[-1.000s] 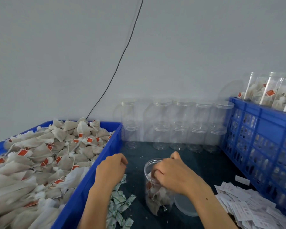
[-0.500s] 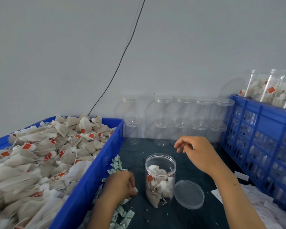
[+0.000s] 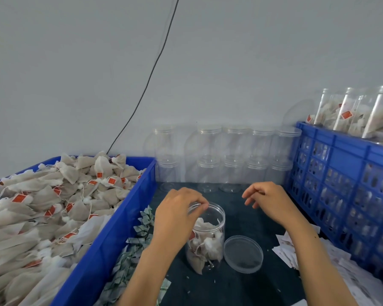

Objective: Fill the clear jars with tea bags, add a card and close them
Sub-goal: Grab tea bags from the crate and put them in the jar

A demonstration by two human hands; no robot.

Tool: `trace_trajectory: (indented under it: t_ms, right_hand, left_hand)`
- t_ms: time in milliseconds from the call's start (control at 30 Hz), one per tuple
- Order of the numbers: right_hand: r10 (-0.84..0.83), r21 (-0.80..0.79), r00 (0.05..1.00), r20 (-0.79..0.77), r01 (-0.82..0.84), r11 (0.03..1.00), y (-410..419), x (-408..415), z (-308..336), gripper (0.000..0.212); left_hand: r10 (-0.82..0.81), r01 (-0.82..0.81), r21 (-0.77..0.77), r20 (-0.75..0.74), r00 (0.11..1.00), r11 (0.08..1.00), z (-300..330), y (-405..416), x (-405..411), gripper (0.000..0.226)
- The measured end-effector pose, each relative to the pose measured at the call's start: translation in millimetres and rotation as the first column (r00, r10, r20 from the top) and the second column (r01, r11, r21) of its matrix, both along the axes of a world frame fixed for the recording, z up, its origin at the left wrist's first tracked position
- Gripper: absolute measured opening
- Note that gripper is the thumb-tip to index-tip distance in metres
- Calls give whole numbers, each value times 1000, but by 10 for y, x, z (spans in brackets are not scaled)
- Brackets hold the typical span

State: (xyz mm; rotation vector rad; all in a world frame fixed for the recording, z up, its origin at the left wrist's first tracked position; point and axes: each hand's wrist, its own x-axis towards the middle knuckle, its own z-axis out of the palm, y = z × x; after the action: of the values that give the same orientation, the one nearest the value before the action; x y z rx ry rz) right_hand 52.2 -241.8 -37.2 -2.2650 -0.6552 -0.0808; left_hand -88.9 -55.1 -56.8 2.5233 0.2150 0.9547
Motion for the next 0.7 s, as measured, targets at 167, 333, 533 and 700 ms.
trace_trajectory:
  t_ms: [167, 333, 533, 700]
  right_hand:
    - [-120, 53, 993, -18, 121, 991, -167, 144, -88, 35]
    - [-190, -76, 980, -61, 185, 980, -245, 217, -207, 35]
    - [-347, -470, 936, -62, 279, 838, -411, 342, -383, 31]
    - [-459, -658, 876, -148, 260, 707, -502, 436, -596, 51]
  left_hand:
    - [-231, 308, -523, 209, 950, 794, -290, 14, 16, 56]
    - [-345, 396, -595, 205, 916, 699, -633, -83, 86, 122]
    - [-285, 410, -621, 296, 912, 668, -893, -137, 164, 120]
    - [-300, 433, -628, 313, 901, 647, -950, -144, 198, 99]
